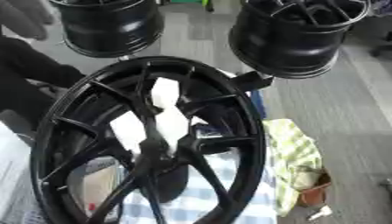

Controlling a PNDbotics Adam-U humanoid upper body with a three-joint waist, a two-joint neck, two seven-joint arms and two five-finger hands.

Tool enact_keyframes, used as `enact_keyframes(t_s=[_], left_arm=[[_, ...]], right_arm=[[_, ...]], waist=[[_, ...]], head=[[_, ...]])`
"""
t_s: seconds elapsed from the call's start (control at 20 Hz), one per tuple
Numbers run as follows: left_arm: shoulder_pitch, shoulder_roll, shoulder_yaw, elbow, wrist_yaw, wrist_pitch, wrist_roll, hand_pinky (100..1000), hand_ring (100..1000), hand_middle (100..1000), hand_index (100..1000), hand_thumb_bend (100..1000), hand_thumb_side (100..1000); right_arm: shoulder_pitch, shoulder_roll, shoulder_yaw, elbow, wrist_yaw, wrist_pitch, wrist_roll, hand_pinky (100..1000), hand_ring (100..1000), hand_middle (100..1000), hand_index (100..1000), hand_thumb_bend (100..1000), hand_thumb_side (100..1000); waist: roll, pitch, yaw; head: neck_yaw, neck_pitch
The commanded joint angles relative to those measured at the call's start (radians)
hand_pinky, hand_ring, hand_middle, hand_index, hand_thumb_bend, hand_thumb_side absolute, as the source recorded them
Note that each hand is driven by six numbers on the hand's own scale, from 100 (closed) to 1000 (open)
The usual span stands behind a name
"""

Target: Pull the pin out of the wheel hub.

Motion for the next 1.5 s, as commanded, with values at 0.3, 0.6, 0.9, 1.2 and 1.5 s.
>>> enact_keyframes(t_s=[0.3,0.6,0.9,1.2,1.5], left_arm=[[-0.047,-0.044,-0.077,-0.005,-0.020,0.005,-0.095,835,839,705,878,292,533],[-0.057,-0.104,-0.105,-0.005,-0.092,0.049,-0.095,862,878,768,894,331,479],[-0.042,-0.149,-0.122,-0.005,-0.195,0.065,-0.092,873,884,774,891,359,415],[-0.022,-0.182,-0.147,-0.005,-0.241,0.076,-0.085,876,889,775,895,334,408],[-0.010,-0.197,-0.165,-0.005,-0.237,0.064,-0.095,886,903,792,904,324,384]], right_arm=[[-0.023,-0.007,-0.001,-0.012,0.011,-0.006,0.004,755,671,667,772,100,276],[-0.021,0.000,0.002,-0.012,0.014,-0.007,0.006,755,670,666,772,100,279],[-0.019,0.008,0.003,-0.011,0.014,-0.006,0.003,754,669,666,771,100,285],[-0.019,0.015,0.002,-0.012,0.017,-0.007,-0.001,755,669,666,771,100,285],[-0.018,0.019,0.000,-0.011,0.021,-0.007,-0.006,754,669,666,770,100,285]], waist=[[0.005,-0.024,0.000],[0.004,-0.029,0.002],[0.004,-0.028,0.007],[0.002,-0.026,0.010],[0.001,-0.027,0.011]], head=[[0.011,-0.005],[0.012,-0.005],[0.011,-0.003],[0.013,-0.006],[0.018,-0.007]])
